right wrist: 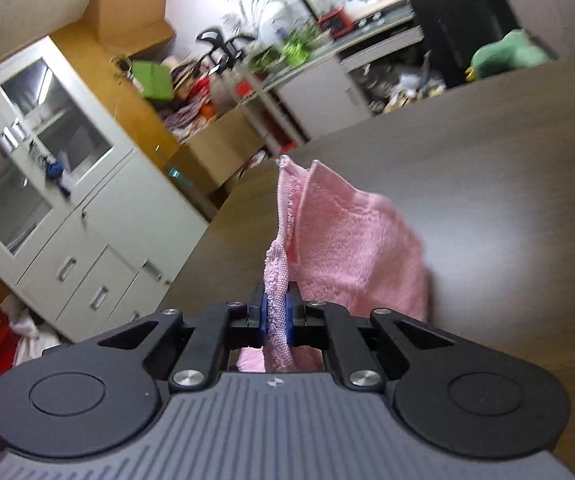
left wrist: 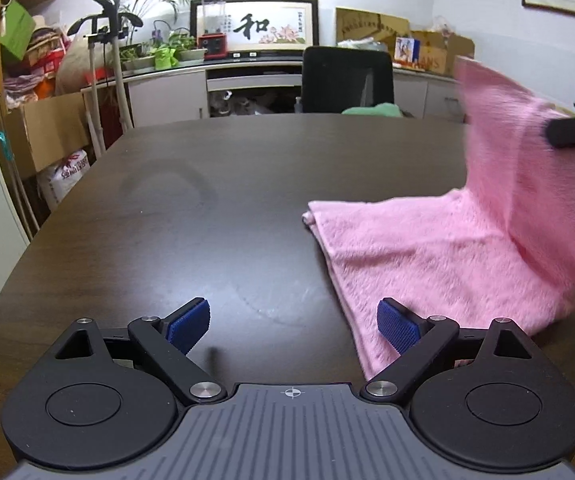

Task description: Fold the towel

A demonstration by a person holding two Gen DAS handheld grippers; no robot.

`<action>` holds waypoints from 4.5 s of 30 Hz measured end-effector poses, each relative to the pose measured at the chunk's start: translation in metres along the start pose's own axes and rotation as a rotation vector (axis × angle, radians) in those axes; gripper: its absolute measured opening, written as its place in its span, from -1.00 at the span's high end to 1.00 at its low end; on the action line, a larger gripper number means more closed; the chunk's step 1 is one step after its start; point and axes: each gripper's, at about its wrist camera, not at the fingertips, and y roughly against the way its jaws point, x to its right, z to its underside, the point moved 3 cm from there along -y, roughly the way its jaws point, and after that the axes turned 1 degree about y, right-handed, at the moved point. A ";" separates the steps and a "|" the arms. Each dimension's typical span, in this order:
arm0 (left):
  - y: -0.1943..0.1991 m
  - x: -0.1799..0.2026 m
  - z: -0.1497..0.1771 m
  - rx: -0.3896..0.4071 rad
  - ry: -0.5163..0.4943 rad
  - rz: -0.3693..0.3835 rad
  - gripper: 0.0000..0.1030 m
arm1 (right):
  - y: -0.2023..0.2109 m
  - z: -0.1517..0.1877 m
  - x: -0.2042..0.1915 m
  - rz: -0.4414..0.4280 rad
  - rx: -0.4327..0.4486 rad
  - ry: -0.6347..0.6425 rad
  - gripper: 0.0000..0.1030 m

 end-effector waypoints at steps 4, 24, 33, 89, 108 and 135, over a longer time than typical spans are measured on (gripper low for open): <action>0.002 -0.002 0.002 0.001 -0.013 0.000 -0.84 | -0.031 0.009 -0.013 0.004 -0.049 0.000 0.83; 0.009 -0.022 0.006 -0.005 0.042 0.000 -0.90 | -0.067 0.020 -0.058 -0.013 -0.130 0.068 -0.26; 0.016 -0.040 0.002 0.022 0.096 -0.052 -0.90 | -0.045 0.018 -0.041 -0.156 -0.126 -0.099 -0.23; -0.030 0.036 -0.053 -0.011 -0.002 0.068 -0.17 | -0.034 0.043 -0.045 0.566 -0.173 0.602 -0.63; -0.052 0.027 -0.065 -0.148 0.181 0.166 0.32 | -0.025 0.050 -0.037 0.517 -0.123 0.580 -0.70; -0.015 0.018 -0.063 0.002 0.329 0.083 0.87 | -0.008 0.050 -0.042 0.517 -0.062 0.569 -0.75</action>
